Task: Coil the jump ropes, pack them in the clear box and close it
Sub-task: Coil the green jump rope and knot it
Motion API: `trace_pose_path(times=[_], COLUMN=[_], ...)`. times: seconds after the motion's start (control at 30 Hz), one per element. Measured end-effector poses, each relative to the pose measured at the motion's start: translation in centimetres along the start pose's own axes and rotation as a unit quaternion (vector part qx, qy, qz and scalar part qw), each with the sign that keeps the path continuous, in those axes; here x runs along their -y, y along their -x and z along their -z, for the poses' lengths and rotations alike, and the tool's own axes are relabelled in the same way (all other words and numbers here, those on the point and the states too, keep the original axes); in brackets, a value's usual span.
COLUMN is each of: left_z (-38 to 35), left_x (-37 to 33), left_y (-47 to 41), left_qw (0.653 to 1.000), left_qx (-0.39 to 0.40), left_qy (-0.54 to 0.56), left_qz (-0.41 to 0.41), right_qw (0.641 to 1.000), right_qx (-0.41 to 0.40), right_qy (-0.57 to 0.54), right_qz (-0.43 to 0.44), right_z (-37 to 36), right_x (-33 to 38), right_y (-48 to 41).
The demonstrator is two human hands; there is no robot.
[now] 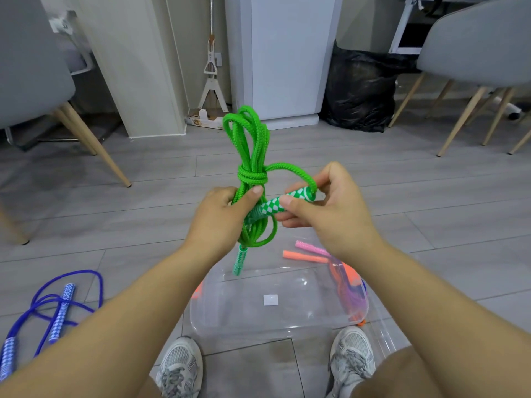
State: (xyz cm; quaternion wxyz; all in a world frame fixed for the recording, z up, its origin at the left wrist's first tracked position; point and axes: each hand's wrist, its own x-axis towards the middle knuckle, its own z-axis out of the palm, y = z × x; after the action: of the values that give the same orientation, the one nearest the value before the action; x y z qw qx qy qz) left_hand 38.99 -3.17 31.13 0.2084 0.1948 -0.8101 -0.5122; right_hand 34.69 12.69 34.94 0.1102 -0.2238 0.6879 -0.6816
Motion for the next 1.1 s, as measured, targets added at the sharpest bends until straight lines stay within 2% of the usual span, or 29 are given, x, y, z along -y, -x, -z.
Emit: trace_pose_path(times=[0.17, 0.27, 0.43, 0.53, 0.67, 0.83, 0.97, 1.1], left_z=[0.0, 0.0, 0.1, 0.1, 0.3, 0.3, 0.2, 0.1], left_x=[-0.4, -0.7, -0.1, -0.1, 0.0, 0.2, 0.6, 0.6], left_y=[0.6, 1.0, 1.4, 1.7, 1.9, 1.9, 1.8, 2.0], left_qw=[0.999, 1.000, 0.989, 0.975, 0.965, 0.944, 0.929, 0.903], left_qx=[-0.009, -0.008, 0.029, 0.044, 0.057, 0.067, 0.066, 0.054], left_qy=[0.034, 0.011, -0.128, -0.196, -0.237, -0.304, -0.341, -0.400], left_qz=[0.009, -0.017, -0.065, -0.092, -0.093, -0.106, -0.125, -0.150], right_qw=[0.989, 0.985, 0.994, 0.990, 0.988, 0.995, 0.991, 0.989], right_qx=[0.069, 0.058, -0.007, -0.020, 0.005, 0.041, 0.077, 0.069], right_qy=[0.118, 0.153, 0.103, 0.136, 0.145, 0.071, 0.017, 0.064], right_qz=[-0.056, -0.047, -0.035, -0.036, -0.052, -0.064, -0.108, -0.113], right_z=[0.3, 0.9, 0.9, 1.0, 1.1, 1.1, 1.7, 1.8], right_x=[-0.5, 0.2, 2.3, 2.8, 2.3, 2.3, 2.8, 2.5], right_y=[-0.6, -1.4, -2.4, -3.0, -3.2, -2.7, -2.3, -2.3])
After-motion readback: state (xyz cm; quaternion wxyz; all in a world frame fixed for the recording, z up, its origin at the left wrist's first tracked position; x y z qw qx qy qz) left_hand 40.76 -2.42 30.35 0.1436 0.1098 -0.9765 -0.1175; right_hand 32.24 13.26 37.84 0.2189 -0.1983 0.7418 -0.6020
